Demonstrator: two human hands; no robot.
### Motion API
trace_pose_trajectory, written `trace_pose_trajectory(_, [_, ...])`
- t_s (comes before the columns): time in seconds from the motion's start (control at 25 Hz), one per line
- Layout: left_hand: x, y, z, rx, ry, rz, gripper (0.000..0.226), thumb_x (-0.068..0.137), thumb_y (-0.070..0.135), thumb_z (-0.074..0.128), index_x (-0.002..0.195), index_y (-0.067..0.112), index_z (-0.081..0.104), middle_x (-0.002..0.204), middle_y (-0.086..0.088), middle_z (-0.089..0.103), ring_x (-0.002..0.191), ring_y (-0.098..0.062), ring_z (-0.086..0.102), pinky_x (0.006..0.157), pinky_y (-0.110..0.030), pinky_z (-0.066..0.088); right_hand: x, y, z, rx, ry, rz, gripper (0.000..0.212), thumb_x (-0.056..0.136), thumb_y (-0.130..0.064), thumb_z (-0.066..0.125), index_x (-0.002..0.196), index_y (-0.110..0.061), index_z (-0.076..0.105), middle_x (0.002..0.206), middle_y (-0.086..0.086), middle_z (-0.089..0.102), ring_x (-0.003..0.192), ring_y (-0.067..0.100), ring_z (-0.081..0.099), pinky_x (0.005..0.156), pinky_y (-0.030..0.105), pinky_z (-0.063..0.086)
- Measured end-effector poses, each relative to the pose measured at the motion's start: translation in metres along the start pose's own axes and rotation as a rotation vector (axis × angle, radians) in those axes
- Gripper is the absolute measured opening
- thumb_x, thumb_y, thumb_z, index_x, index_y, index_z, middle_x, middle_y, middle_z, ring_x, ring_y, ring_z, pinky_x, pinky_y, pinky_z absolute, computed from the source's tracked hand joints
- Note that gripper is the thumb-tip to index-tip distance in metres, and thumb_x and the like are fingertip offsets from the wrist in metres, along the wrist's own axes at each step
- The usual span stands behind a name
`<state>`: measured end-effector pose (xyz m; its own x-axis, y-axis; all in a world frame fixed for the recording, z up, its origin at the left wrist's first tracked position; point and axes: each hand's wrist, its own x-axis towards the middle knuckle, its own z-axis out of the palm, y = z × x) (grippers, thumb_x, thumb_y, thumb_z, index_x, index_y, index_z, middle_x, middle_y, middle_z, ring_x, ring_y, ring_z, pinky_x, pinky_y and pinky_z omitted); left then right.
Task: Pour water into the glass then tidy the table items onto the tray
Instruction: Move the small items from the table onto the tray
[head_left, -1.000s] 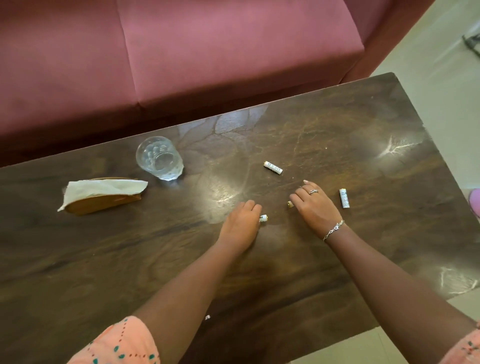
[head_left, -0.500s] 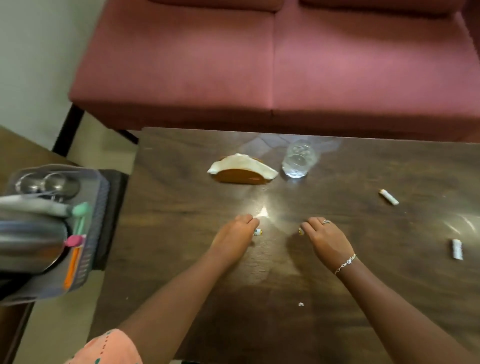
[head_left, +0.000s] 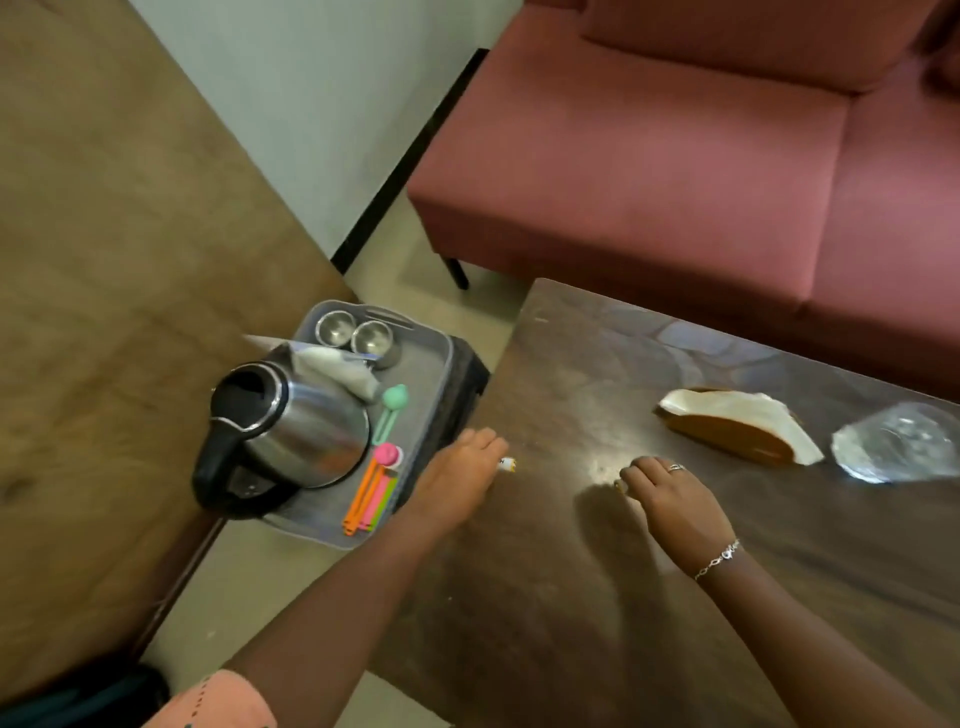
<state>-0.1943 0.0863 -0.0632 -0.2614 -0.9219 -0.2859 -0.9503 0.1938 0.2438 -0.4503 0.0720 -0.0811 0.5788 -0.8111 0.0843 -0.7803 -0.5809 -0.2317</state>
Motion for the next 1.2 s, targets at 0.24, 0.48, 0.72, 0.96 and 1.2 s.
trace_pose_trajectory(0.24, [0.010,-0.113,-0.027,0.076,0.044,-0.199,0.022,0.087,0.002,0.045,0.108,0.006,0.052,0.113,-0.014,0.052,0.107,-0.029,0.048,0.079,-0.039,0.040,0.063,-0.038,0.013,0.038,0.008,-0.038,0.022,0.056,0.008,0.073,0.071,-0.006,0.064,0.070,0.011,0.065,0.056,0.029,0.061,0.047,0.027,0.050])
trace_pose_trajectory(0.48, [0.046,-0.159,0.004,0.280,-0.266,-0.087,0.024,0.086,0.002,0.047,0.110,0.004,0.051,0.118,-0.015,0.053,0.112,-0.031,0.051,0.081,-0.041,0.045,0.080,-0.049,0.031,0.049,-0.026,-0.024,0.033,0.051,0.008,0.082,0.074,-0.007,0.064,0.072,0.009,0.066,0.057,0.028,0.061,0.046,0.026,0.048])
trace_pose_trajectory(0.72, [0.059,-0.160,0.038,0.396,-0.369,0.028,0.031,0.081,-0.005,0.046,0.109,0.005,0.054,0.116,-0.012,0.057,0.114,-0.030,0.049,0.080,-0.038,0.047,0.081,-0.054,0.033,0.060,-0.099,0.036,0.027,0.058,0.003,0.081,0.076,-0.008,0.064,0.075,0.008,0.066,0.056,0.027,0.060,0.036,0.030,0.047])
trace_pose_trajectory(0.96, [0.065,-0.167,0.041,0.259,-0.403,-0.011,0.032,0.079,-0.010,0.046,0.108,0.000,0.056,0.116,-0.015,0.057,0.114,-0.032,0.050,0.085,-0.040,0.047,0.125,-0.075,0.021,0.218,-0.189,0.127,0.009,0.081,-0.017,0.066,0.085,-0.008,0.065,0.083,0.007,0.067,0.062,0.028,0.062,0.050,0.037,0.052])
trace_pose_trajectory(1.2, [0.052,-0.169,0.029,-0.377,-0.280,-0.456,0.034,0.088,0.000,0.041,0.118,0.003,0.057,0.123,-0.021,0.056,0.111,-0.034,0.055,0.088,-0.033,0.044,0.214,-0.119,0.027,0.364,-0.310,0.098,0.014,0.082,-0.023,0.064,0.088,-0.010,0.064,0.086,0.007,0.067,0.079,0.022,0.060,0.069,0.034,0.049])
